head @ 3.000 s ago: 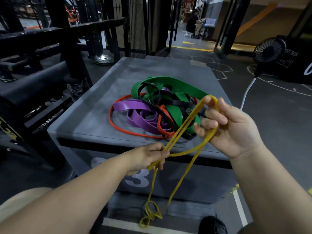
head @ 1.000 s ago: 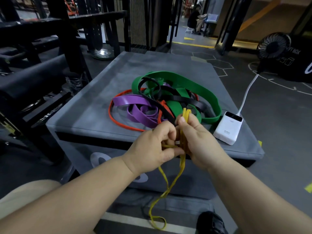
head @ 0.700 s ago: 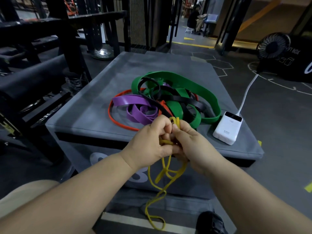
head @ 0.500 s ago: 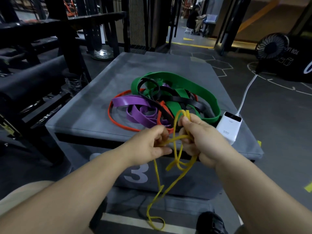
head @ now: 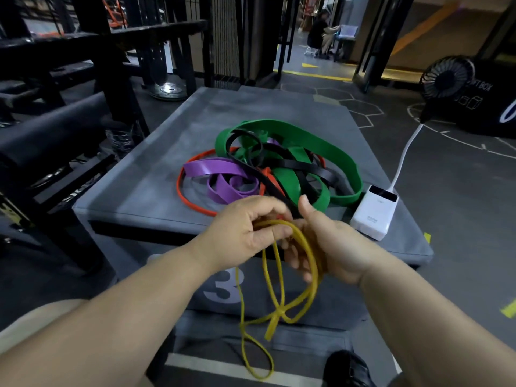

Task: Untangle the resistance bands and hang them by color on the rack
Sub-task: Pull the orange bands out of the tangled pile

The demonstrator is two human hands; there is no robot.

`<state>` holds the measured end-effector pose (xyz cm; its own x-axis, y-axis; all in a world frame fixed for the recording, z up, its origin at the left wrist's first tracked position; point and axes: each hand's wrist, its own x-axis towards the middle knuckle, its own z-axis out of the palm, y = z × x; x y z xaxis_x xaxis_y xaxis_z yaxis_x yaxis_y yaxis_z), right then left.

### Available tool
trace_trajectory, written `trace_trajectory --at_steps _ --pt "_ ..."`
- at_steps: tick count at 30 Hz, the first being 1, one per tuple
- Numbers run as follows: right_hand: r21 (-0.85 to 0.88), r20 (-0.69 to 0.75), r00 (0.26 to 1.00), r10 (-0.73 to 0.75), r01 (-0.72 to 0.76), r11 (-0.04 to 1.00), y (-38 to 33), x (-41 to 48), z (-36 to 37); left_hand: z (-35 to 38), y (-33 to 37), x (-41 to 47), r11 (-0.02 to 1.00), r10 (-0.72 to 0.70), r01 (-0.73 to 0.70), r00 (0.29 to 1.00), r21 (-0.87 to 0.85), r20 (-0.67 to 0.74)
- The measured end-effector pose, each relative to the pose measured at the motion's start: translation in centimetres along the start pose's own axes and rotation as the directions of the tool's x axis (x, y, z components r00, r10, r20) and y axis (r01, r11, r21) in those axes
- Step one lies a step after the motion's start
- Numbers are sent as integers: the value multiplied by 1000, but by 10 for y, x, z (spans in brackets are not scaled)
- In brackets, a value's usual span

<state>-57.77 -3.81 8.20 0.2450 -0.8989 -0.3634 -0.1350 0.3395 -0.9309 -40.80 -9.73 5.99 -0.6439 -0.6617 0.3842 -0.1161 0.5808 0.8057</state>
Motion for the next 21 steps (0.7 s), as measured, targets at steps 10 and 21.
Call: trace_trajectory --at_steps 10,21 --pt "33 119 992 -48 44 998 -1 -1 6 1 2 1 978 -58 51 998 -204 -29" --pt "108 -27 995 -97 100 989 -7 -2 -5 2 -4 -4 886 -219 281 955 -369 202"
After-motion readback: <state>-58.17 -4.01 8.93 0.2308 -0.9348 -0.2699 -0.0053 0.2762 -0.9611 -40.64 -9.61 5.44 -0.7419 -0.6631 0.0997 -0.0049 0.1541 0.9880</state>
